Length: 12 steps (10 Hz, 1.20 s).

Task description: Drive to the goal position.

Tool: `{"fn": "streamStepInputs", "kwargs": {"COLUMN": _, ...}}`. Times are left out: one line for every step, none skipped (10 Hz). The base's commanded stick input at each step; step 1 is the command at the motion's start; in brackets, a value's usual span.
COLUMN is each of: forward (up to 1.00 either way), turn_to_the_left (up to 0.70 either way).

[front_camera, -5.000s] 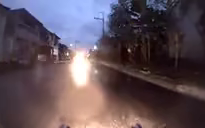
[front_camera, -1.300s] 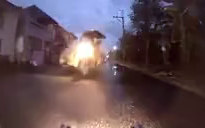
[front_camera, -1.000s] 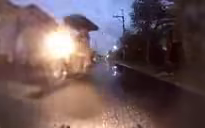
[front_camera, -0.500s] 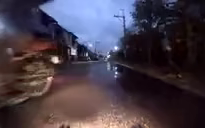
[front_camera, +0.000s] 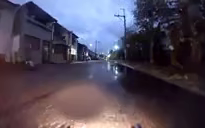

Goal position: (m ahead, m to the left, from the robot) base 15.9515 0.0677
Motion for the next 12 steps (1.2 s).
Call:
{"fn": "streamStepInputs", "kwargs": {"forward": 0.50, "turn_to_the_left": 0.00}}
{"fn": "streamStepInputs", "kwargs": {"forward": 0.50, "turn_to_the_left": 0.00}}
{"fn": "streamStepInputs", "kwargs": {"forward": 0.50, "turn_to_the_left": 0.00}}
{"fn": "streamStepInputs", "kwargs": {"forward": 0.50, "turn_to_the_left": 0.00}}
{"fn": "streamStepInputs", "kwargs": {"forward": 0.50, "turn_to_the_left": 0.00}}
{"fn": "streamStepInputs", "kwargs": {"forward": 0.50, "turn_to_the_left": 0.00}}
{"fn": "streamStepInputs", "kwargs": {"forward": 0.50, "turn_to_the_left": 0.00}}
{"fn": "streamStepInputs", "kwargs": {"forward": 0.50, "turn_to_the_left": 0.00}}
{"fn": "streamStepInputs", "kwargs": {"forward": 0.50, "turn_to_the_left": 0.00}}
{"fn": "streamStepInputs", "kwargs": {"forward": 0.50, "turn_to_the_left": -0.04}}
{"fn": "streamStepInputs", "kwargs": {"forward": 0.50, "turn_to_the_left": -0.19}}
{"fn": "streamStepInputs", "kwargs": {"forward": 0.50, "turn_to_the_left": -0.38}}
